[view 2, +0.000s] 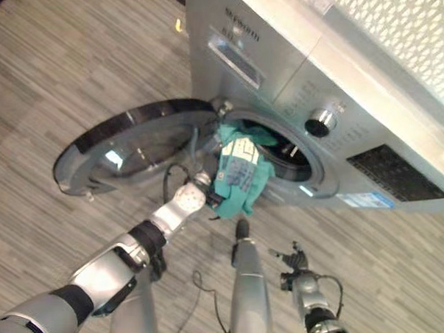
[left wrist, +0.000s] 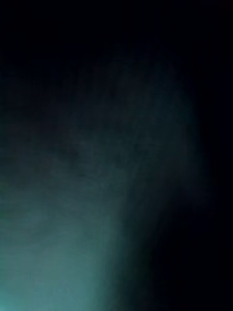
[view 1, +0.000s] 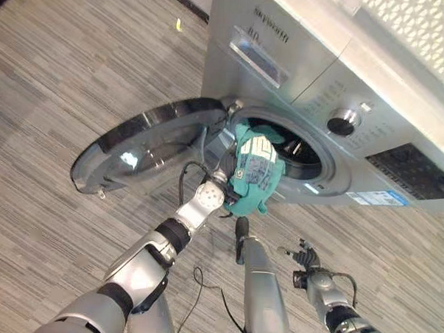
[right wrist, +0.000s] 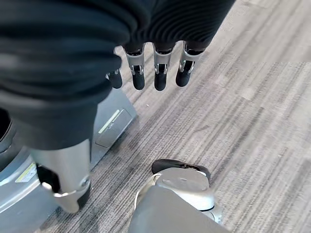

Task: Grab the laundry basket,head to the washer,open it,put in the laundry and shut it.

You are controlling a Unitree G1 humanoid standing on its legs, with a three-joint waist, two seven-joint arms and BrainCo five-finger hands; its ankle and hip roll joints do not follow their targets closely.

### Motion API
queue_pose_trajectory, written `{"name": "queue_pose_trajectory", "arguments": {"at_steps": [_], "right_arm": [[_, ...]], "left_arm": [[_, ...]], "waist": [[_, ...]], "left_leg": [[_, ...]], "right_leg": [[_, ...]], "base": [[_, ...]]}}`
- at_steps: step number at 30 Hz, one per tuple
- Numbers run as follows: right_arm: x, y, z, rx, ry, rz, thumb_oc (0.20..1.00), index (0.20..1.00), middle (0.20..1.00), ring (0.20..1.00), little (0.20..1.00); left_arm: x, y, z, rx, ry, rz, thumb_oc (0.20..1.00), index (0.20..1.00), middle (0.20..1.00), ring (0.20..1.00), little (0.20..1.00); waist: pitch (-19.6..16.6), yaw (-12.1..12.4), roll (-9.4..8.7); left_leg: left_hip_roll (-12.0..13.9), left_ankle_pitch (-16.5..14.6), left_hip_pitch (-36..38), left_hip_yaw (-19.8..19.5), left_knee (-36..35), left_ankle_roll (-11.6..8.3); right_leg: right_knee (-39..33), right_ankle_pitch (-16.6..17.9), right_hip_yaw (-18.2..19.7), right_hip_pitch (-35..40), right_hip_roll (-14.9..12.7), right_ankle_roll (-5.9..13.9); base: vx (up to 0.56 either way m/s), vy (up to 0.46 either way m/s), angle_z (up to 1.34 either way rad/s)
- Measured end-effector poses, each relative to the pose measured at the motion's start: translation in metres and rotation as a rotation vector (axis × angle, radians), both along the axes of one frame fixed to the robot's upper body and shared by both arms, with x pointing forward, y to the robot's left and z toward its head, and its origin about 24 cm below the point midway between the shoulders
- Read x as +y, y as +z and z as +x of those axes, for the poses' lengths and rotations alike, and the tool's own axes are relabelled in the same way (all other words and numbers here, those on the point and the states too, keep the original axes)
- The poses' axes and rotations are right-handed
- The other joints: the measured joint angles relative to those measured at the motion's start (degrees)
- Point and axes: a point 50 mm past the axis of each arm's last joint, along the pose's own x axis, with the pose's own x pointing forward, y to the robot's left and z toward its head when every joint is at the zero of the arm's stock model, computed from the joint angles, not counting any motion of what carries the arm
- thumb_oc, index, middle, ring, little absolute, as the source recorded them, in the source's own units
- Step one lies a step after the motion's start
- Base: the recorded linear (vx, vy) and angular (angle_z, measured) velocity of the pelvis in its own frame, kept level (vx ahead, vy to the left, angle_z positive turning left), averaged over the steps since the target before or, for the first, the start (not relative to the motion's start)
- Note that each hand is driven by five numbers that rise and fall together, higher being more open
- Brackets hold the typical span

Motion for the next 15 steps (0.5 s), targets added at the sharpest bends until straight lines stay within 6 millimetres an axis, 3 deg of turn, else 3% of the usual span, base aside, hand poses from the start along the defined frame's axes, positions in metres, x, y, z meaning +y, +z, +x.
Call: {"name": "queue_pose_trajectory", "arguments": {"at_steps": [4,9,11,13,14,15], "right_arm": [[0.009,0.029,0.028,-0.144,0.017,0.018,1.0,1.0,1.0,1.0,1.0],[0.015,0.062,0.054,-0.292,0.021,0.032,1.0,1.0,1.0,1.0,1.0],[0.016,0.077,0.063,-0.355,0.015,0.029,1.0,1.0,1.0,1.0,1.0],[0.016,0.094,0.072,-0.429,0.006,0.026,1.0,1.0,1.0,1.0,1.0],[0.017,0.104,0.076,-0.471,0.003,0.038,1.0,1.0,1.0,1.0,1.0],[0.022,0.119,0.084,-0.538,0.014,0.052,1.0,1.0,1.0,1.0,1.0]], "left_arm": [[0.01,0.013,0.009,-0.029,0.059,-0.022,0.2,0.2,0.2,0.2,0.2],[0.014,0.014,0.013,-0.026,0.09,-0.017,0.2,0.2,0.2,0.2,0.2],[0.012,0.025,0.016,-0.046,0.093,-0.018,0.2,0.2,0.2,0.2,0.2],[0.01,0.049,0.024,-0.096,0.113,-0.029,0.2,0.2,0.2,0.2,0.2],[0.009,0.072,0.029,-0.141,0.126,-0.063,0.2,0.2,0.2,0.2,0.2],[0.01,0.11,0.037,-0.204,0.155,-0.106,0.2,0.2,0.2,0.2,0.2]], "waist": [[0.01,-0.19,0.0],[0.06,-0.04,0.08],[0.46,-0.19,0.53],[0.88,-0.55,1.11],[1.45,-1.3,1.88],[1.83,-1.63,2.17]], "left_leg": [[0.59,-0.92,-6.41,1.01,4.55,0.68],[0.88,-0.79,-10.73,2.35,4.94,0.67],[1.02,-0.69,-12.13,2.64,5.0,0.78],[1.1,-0.65,-13.65,3.24,4.99,0.81],[1.39,-0.57,-14.71,3.34,4.92,0.94],[2.25,-0.51,-16.18,4.25,4.96,0.9]], "right_leg": [[3.63,0.11,2.83,-7.76,0.56,0.13],[2.82,2.22,5.74,-13.51,1.83,0.26],[2.12,3.14,6.77,-15.26,2.39,0.18],[1.68,3.76,7.46,-17.07,2.67,0.35],[0.71,4.21,7.47,-18.0,2.95,0.51],[-0.89,5.92,8.25,-19.48,3.97,0.84]], "base": [[-0.08,0.026,-0.2],[-0.04,0.006,-0.22],[-0.01,-0.038,-0.2],[0.0,0.005,-0.15],[0.02,-0.01,-0.33],[0.03,-0.031,-0.41]]}}
